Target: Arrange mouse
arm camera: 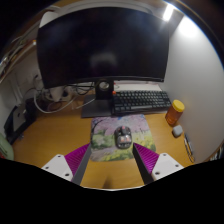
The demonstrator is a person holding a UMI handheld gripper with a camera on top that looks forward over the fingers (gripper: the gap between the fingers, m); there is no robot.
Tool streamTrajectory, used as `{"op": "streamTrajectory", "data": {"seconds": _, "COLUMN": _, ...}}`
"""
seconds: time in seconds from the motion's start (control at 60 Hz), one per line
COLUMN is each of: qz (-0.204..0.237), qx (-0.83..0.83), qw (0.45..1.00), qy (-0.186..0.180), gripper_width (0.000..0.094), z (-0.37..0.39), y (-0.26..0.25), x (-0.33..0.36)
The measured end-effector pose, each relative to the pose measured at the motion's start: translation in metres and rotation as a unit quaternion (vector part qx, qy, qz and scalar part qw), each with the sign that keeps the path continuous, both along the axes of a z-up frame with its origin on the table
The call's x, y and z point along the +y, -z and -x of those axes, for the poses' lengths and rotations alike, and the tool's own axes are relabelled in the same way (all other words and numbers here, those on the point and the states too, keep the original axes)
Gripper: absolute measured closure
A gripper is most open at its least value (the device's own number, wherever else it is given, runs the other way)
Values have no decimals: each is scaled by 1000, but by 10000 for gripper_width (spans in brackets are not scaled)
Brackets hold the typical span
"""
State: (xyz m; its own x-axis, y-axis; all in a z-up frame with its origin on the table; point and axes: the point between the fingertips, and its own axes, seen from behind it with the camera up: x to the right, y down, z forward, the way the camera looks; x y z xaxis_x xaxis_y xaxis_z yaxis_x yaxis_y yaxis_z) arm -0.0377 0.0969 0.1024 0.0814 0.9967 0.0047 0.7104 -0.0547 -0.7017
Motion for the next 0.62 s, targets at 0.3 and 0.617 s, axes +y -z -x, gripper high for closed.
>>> {"op": "streamTrajectory", "data": {"seconds": 0.3, "qz": 10, "qx": -25, "qw": 1000, "qy": -8, "gripper_width": 85, "z": -107, "y": -51, "x": -73}}
{"op": "streamTrajectory", "data": {"seconds": 0.617, "qz": -24, "qx": -15, "qw": 1000, "qy": 12, "gripper_width": 79, "z": -113, "y": -51, "x": -79}}
